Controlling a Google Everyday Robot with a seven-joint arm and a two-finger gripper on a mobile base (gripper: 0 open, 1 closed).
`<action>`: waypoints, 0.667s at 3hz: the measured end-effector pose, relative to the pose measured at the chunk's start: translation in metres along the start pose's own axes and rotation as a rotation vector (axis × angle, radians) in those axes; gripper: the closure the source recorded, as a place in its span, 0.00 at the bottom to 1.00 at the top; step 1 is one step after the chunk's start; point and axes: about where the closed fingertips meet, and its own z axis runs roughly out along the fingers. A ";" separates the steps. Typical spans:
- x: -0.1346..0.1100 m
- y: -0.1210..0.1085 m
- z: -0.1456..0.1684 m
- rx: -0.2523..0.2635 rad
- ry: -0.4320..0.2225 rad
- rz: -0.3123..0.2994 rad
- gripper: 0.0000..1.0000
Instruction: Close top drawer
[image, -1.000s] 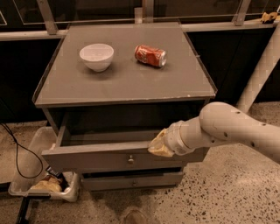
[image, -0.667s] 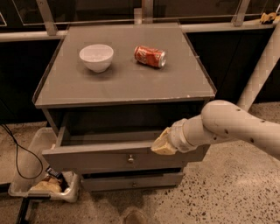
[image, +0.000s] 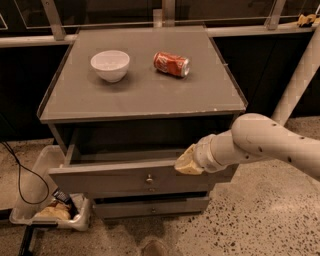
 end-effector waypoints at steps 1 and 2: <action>0.000 0.000 0.000 0.000 0.000 0.000 0.59; 0.000 0.000 0.000 0.000 0.000 0.000 0.36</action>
Offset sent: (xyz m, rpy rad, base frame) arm 0.0000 0.0000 0.0000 0.0000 0.0000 0.0001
